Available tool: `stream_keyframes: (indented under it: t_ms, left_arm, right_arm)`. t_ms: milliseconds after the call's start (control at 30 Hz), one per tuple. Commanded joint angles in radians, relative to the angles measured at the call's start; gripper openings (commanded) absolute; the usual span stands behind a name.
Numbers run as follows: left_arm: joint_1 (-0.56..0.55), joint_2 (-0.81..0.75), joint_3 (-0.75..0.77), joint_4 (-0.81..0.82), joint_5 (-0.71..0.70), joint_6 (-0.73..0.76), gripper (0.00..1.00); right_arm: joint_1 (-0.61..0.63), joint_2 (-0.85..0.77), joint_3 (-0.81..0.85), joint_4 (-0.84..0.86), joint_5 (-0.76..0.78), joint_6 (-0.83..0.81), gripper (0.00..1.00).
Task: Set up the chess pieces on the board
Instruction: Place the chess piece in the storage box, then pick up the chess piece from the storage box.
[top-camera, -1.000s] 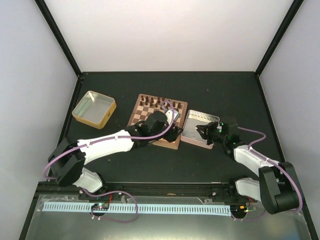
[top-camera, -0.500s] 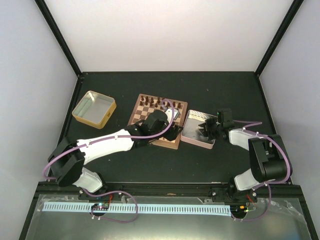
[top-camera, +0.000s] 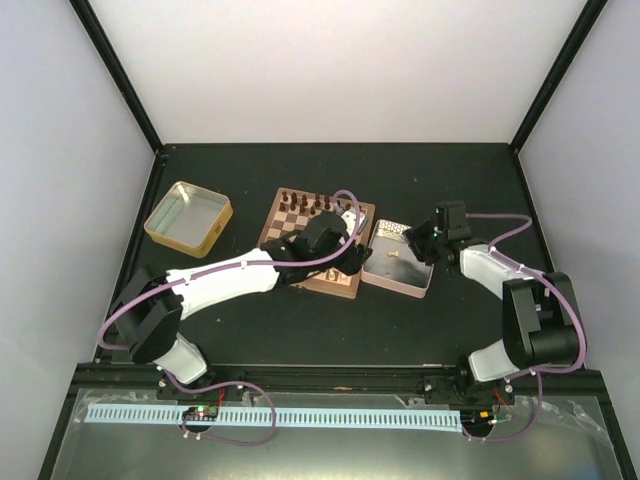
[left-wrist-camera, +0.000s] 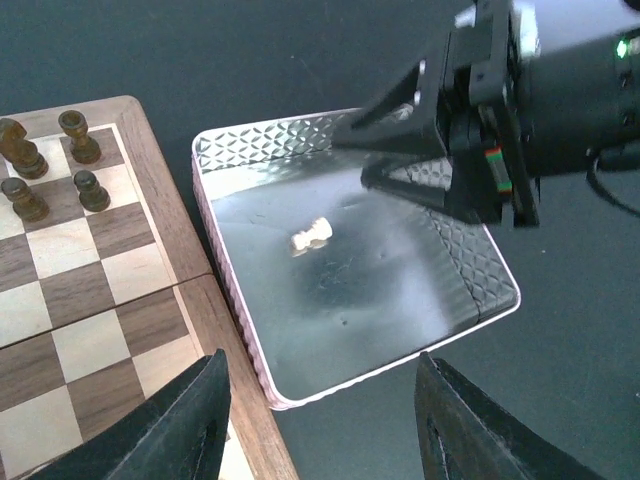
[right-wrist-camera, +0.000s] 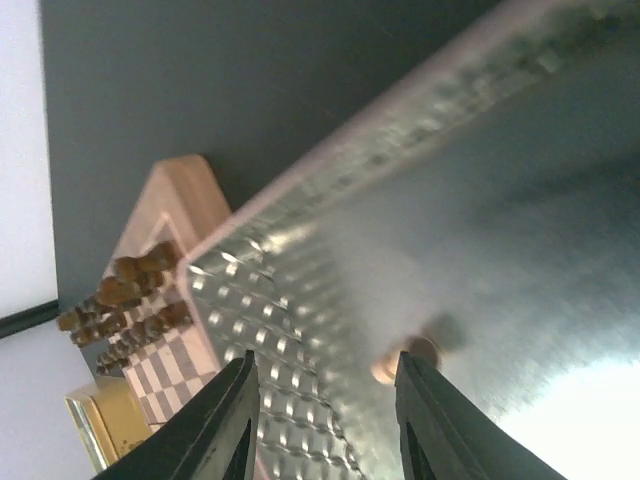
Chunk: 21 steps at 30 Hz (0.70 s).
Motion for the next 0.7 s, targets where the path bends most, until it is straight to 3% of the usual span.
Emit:
stream_keyframes:
  t_ms: [0,200,400,500,667]
  left_arm:
    - [-0.006,0.016,0.066,-0.069,-0.028,0.002,0.53]
    - [-0.016,0.019,0.077,-0.03,0.1,-0.082,0.53]
    - [-0.021,-0.031,0.004,0.059,0.032,-0.063,0.53]
    - [-0.041,-0.051,-0.005,0.043,-0.062,-0.031,0.53]
    - [-0.059,-0.059,-0.047,0.035,-0.087,-0.02,0.53]
  right_arm:
    - [0.001,0.037,0.101,-0.054,0.087,-0.341,0.38]
    - [0.027,0.13,0.203,-0.135,0.091,-0.61,0.39]
    - [0.068,0.19,0.262,-0.189,0.164,-0.732,0.38]
    - [0.095,0.228,0.285,-0.216,0.174,-0.781,0.38]
    - [0.148,0.266,0.297,-0.274,0.212,-0.831,0.38]
